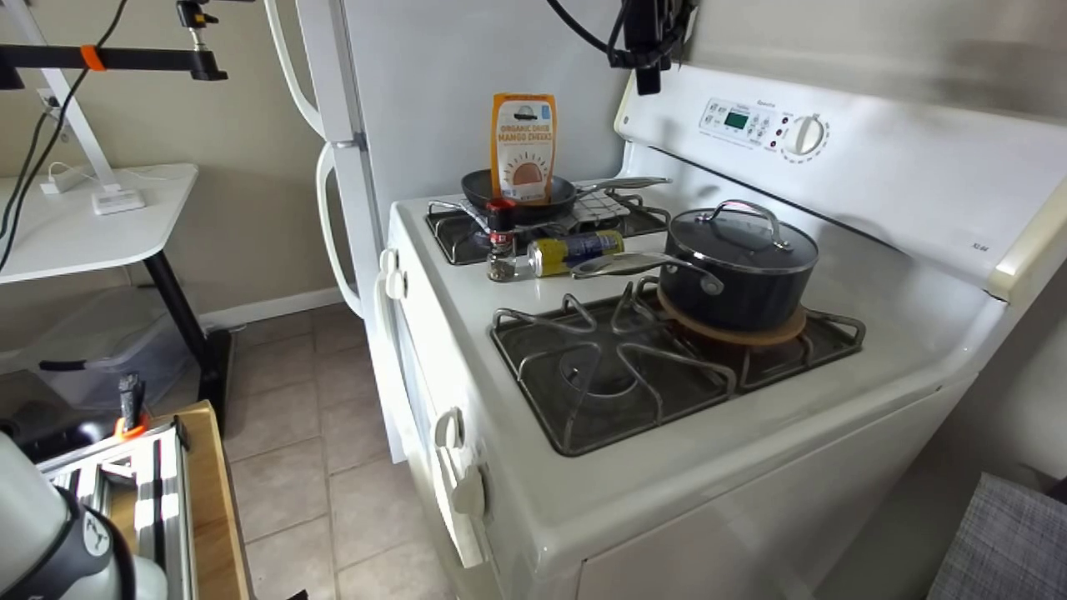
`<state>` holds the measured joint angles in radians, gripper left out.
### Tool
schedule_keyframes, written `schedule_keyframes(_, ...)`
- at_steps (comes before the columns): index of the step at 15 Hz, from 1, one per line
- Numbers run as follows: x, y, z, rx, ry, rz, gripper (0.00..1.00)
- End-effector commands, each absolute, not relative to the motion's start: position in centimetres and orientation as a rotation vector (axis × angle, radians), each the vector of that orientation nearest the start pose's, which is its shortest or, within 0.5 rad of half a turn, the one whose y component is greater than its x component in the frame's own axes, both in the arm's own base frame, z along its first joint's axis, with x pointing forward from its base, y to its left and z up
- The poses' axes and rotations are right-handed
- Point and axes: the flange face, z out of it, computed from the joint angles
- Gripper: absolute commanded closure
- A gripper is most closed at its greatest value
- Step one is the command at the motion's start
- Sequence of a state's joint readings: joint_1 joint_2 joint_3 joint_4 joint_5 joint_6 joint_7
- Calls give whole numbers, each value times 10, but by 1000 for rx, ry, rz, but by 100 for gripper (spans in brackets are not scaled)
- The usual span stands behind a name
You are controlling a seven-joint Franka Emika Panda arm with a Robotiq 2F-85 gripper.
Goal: Remove the lid from the pot, then place it on the stove
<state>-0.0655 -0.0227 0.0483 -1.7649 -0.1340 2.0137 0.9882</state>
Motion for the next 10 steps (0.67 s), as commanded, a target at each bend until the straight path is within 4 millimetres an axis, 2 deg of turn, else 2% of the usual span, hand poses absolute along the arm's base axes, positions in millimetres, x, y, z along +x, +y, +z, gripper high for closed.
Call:
schedule_keyframes(1, 614, -11, 561, -2819, 1555, -639, 0)
schedule_keyframes(5, 637, -10, 526, -2966, 1740, -667, 0)
schedule_keyframes(9, 661, -7, 510, -2729, 1855, -676, 0)
schedule_keyframes(10, 663, -6, 507, -2705, 1828, -597, 0)
